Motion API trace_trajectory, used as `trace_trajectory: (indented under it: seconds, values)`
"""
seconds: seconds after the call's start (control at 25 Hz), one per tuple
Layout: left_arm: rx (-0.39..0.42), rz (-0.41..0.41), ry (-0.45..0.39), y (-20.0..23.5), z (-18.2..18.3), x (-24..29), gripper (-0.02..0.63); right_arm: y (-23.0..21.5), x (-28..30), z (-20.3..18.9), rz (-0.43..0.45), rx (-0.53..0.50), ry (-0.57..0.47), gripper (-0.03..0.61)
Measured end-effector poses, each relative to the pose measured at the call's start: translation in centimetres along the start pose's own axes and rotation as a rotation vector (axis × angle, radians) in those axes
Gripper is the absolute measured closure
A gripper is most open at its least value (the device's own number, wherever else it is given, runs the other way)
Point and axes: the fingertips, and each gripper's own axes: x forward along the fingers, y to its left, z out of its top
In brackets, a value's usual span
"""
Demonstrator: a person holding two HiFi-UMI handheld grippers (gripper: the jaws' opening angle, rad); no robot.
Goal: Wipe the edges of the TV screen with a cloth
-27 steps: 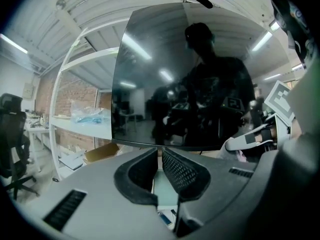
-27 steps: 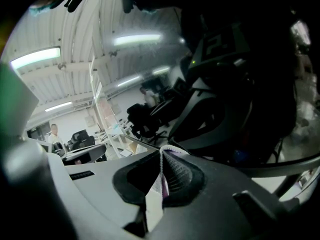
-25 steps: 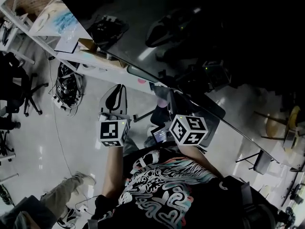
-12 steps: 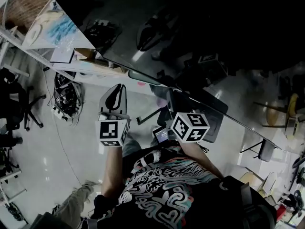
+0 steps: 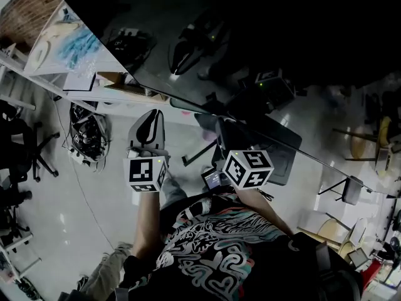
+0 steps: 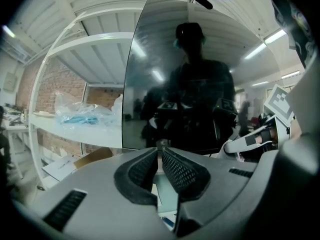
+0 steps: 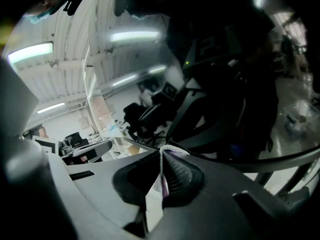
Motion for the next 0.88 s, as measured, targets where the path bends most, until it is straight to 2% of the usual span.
trace_trajectory:
  seconds: [0.36, 0.88]
  values:
    - [-0.004, -0.030, -0.001, 2.0, 0.1, 1.1, 0.574, 1.4, 1.8, 0.4, -0.014, 0.007, -0.001, 0.541]
    - [0.002, -0.031, -0.004, 5.2, 0.9, 0.9, 0.574, 3.1, 3.9, 0.8, -0.029, 0.025, -0.005, 0.541]
